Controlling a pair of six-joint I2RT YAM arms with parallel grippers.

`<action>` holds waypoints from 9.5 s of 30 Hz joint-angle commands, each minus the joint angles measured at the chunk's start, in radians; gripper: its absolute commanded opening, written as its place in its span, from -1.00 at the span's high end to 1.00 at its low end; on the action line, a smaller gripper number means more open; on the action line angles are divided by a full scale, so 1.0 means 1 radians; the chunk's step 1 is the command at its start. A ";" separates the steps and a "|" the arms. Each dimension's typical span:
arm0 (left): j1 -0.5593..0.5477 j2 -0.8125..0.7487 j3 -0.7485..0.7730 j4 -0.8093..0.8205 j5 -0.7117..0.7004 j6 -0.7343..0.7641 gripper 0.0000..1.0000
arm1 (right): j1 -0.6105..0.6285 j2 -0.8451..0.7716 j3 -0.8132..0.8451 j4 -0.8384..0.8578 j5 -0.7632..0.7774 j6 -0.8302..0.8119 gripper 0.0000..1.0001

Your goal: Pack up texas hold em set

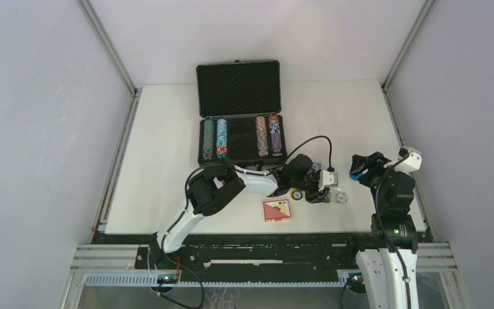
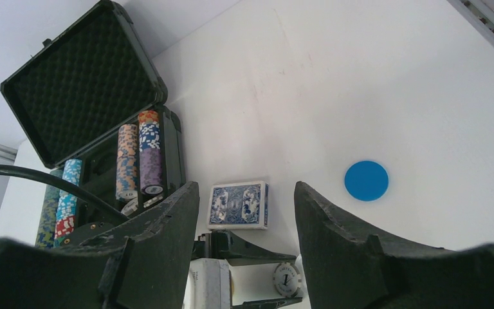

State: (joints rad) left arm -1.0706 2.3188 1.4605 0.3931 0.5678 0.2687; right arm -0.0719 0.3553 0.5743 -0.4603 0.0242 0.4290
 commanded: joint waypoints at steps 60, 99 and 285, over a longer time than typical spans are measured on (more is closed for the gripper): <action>-0.005 -0.228 -0.124 -0.114 -0.107 0.089 0.99 | -0.114 0.125 -0.007 0.067 -0.219 0.159 -0.25; 0.068 -0.406 -0.177 -0.187 -0.150 0.229 0.99 | -0.110 0.302 -0.050 0.180 -0.525 0.015 -0.35; 0.390 -0.686 -0.243 -0.240 0.596 -0.244 0.44 | 0.316 0.504 -0.070 0.822 -0.891 -0.040 1.00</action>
State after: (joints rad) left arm -0.6716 1.6215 1.2098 0.1192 1.1023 0.0418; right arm 0.2363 0.8619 0.5022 0.3199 -0.8665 0.3920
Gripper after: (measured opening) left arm 0.295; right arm 0.017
